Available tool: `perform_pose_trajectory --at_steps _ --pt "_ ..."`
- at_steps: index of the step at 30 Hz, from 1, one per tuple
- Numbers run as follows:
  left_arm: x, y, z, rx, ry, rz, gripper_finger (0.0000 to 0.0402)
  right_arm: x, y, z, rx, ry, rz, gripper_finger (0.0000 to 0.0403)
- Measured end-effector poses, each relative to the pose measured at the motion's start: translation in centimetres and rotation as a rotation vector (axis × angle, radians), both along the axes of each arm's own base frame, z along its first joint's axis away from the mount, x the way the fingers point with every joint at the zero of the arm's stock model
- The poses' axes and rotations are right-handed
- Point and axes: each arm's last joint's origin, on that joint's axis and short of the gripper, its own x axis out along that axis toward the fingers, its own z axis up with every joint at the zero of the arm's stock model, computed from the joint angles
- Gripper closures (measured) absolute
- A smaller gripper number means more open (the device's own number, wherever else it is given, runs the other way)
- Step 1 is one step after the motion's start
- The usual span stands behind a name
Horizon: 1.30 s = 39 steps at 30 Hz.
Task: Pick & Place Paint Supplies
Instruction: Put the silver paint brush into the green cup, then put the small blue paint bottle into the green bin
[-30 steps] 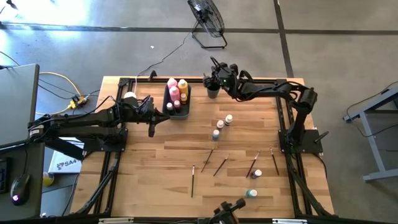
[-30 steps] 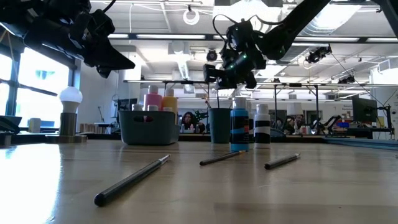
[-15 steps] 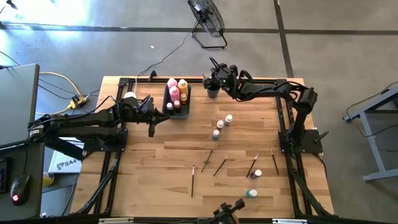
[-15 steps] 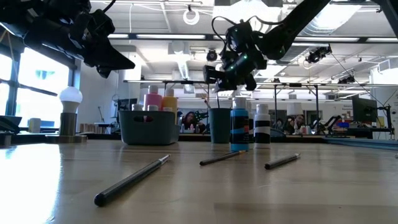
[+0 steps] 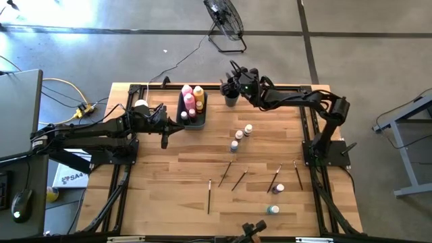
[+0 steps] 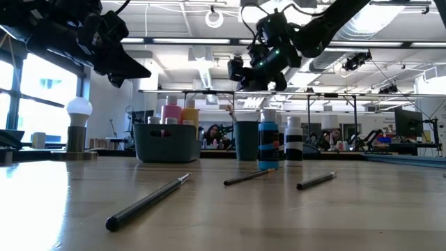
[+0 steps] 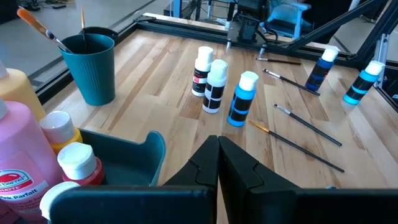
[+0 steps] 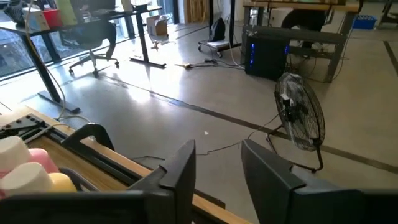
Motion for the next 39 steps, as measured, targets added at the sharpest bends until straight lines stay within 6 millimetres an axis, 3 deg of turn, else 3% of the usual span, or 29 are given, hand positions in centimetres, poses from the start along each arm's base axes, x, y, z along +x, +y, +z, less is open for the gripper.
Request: perform_pose_trajectory --at_steps 5,13,17,27,39 --pt "0.0 0.0 0.0 -0.001 0.003 0.000 0.0398 -0.4 1.9 3.0 -0.075 -0.016 0.072 0.0271" --pt "0.0 0.0 0.0 -0.001 0.003 0.000 0.0398 -1.8 5.9 8.5 -0.070 -0.218 0.444 0.0271" --pt "0.0 0.0 0.0 -0.001 0.003 0.000 0.0398 -2.5 7.4 10.1 -0.049 -0.299 0.564 0.0270" --pt "0.0 0.0 0.0 -0.001 0.003 -0.001 0.0398 -2.3 10.5 10.9 0.009 -0.326 1.024 0.0270" --pt "0.0 0.0 0.0 -0.002 0.002 -0.001 0.0398 -2.4 13.4 11.0 0.170 -0.330 1.097 0.0282"
